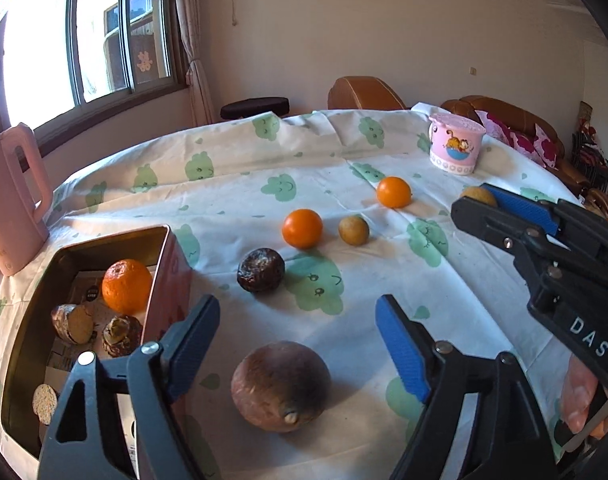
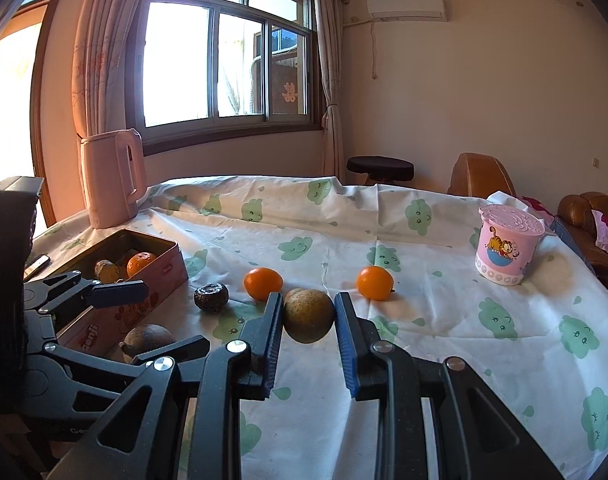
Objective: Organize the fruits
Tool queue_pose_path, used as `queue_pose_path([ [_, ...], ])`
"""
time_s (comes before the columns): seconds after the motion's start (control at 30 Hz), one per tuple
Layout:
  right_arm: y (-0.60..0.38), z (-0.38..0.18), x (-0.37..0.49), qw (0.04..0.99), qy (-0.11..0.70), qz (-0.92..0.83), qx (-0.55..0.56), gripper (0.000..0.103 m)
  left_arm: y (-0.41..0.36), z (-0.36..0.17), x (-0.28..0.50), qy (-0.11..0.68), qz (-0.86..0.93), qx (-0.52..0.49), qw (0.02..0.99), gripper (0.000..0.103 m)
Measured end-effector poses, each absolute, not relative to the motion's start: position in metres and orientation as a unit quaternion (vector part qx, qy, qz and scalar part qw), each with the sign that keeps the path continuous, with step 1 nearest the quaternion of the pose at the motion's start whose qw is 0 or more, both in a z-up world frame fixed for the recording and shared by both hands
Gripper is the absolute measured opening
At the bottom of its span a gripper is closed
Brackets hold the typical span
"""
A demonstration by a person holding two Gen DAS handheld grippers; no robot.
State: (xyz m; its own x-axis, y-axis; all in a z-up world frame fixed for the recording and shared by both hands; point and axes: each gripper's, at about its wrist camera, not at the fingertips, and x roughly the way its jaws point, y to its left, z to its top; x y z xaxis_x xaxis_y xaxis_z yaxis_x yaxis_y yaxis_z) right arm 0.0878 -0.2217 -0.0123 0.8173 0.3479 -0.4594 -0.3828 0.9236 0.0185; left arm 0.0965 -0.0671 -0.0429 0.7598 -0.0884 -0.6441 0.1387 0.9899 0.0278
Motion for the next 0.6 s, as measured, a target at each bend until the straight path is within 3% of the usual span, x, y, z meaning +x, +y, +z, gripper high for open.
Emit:
queue_pose_path([
  [0.33,-0.223,-0.013,0.087,0.952,0.232,0.198,-0.032,0.028,-0.058,-0.055,0.089,0.384,-0.079,0.023,0.920,0.081],
  [0.53,-0.221,-0.013,0.087,0.951,0.233,0.198,-0.038,0.028,-0.063,-0.057,0.093,0.394,-0.063,0.043,0.916,0.072],
  [0.6,-0.222,-0.013,0.088,0.951,0.235,0.199,-0.035,0.028,-0.059,-0.057,0.093,0.392,-0.053,0.048,0.917,0.061],
])
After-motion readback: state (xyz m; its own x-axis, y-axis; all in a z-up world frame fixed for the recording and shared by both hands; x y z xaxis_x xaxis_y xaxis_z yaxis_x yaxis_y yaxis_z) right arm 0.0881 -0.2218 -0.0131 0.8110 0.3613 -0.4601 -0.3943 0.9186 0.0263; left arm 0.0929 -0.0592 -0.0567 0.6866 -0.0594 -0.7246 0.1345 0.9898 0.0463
